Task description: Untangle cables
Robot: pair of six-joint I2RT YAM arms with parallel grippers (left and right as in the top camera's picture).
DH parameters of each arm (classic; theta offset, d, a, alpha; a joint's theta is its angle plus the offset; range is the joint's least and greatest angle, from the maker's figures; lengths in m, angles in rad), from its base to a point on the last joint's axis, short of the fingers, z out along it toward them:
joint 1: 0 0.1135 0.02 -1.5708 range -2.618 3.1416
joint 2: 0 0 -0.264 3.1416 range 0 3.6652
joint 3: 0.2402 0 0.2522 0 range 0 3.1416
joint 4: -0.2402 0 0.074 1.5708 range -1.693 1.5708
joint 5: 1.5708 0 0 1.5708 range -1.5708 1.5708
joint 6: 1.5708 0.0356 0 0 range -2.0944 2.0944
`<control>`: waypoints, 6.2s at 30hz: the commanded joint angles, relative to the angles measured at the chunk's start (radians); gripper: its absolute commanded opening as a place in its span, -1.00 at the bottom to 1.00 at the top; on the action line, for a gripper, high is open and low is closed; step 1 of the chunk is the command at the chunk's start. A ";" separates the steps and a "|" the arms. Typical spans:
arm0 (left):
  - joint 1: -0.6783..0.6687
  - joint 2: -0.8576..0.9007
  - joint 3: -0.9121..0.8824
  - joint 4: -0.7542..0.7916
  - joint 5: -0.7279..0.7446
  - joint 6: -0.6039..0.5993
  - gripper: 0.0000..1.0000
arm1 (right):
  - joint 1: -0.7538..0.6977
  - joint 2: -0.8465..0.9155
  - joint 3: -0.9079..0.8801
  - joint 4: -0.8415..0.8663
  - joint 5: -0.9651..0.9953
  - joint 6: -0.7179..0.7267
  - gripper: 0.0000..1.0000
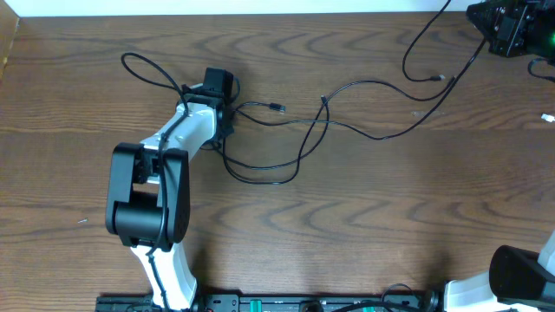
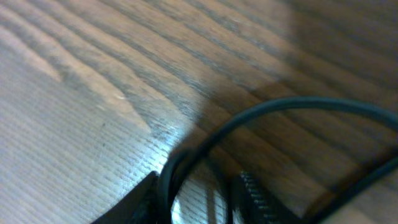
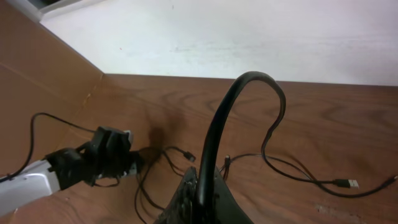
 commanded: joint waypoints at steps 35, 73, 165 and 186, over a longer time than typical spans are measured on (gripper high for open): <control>-0.284 -0.801 0.063 0.664 -0.001 0.677 -0.85 | -0.004 0.003 -0.027 -0.027 0.219 0.009 -0.98; -0.717 -0.531 0.063 0.441 0.241 0.377 -0.85 | -0.259 0.255 -0.027 -0.139 -0.074 -0.378 0.99; -0.697 -0.531 0.063 0.419 0.232 0.359 0.43 | -0.462 0.541 0.339 0.017 0.595 0.061 0.99; -0.560 -0.533 0.063 0.187 0.233 0.308 0.75 | -0.227 0.542 0.103 -0.303 0.579 0.095 0.99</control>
